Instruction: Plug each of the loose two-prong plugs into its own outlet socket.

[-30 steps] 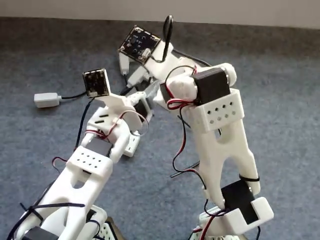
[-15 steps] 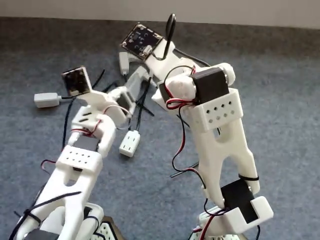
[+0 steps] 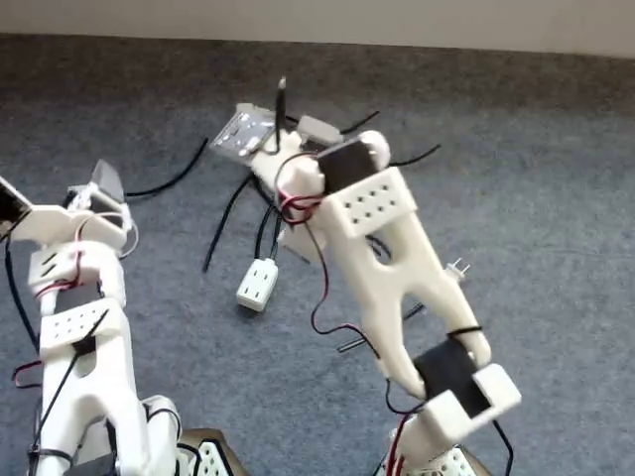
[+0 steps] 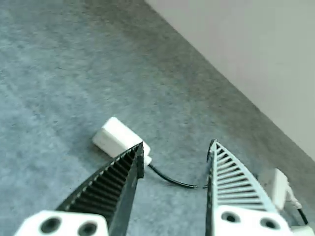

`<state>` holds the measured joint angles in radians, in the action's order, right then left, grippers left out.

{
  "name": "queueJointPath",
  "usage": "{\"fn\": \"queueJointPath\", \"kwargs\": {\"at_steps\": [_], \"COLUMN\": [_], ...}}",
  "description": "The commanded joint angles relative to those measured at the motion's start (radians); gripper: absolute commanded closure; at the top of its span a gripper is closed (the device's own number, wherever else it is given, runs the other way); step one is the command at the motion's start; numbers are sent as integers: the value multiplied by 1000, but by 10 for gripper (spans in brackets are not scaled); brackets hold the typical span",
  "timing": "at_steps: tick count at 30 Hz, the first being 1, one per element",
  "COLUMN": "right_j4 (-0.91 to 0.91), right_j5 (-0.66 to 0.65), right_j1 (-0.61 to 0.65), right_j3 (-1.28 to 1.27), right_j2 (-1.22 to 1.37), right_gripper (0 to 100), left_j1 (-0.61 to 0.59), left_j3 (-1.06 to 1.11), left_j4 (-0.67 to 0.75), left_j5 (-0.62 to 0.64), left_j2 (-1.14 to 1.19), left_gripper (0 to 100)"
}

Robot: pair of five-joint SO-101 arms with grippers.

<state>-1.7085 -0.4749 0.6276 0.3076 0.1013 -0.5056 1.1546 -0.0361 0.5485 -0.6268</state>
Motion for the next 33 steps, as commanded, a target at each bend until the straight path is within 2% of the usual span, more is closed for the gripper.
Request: {"fn": "queueJointPath", "kwargs": {"at_steps": [1,8,12,17,23,29,33], "right_j4": [13,-51,-54,-54,-56,-56,-56], "right_j5": [40,100,186,190,235,135,123], "right_j1": [51,151,179,182,180,180,180], "right_j3": [42,275,289,289,297,289,289], "right_j2": [67,225,289,364,374,367,357], "right_gripper": [988,988,988,988,988,988,988], "left_j1": [-85,-180,-246,-306,-303,-269,-269], "left_j3": [28,76,102,136,137,137,137], "left_j4": [11,6,6,6,6,6,6], "left_j5": [3,2,0,-2,0,-2,-2], "left_j2": [-4,-4,-4,-4,-4,-4,-4], "left_gripper": [780,780,780,780,780,780,780]}}
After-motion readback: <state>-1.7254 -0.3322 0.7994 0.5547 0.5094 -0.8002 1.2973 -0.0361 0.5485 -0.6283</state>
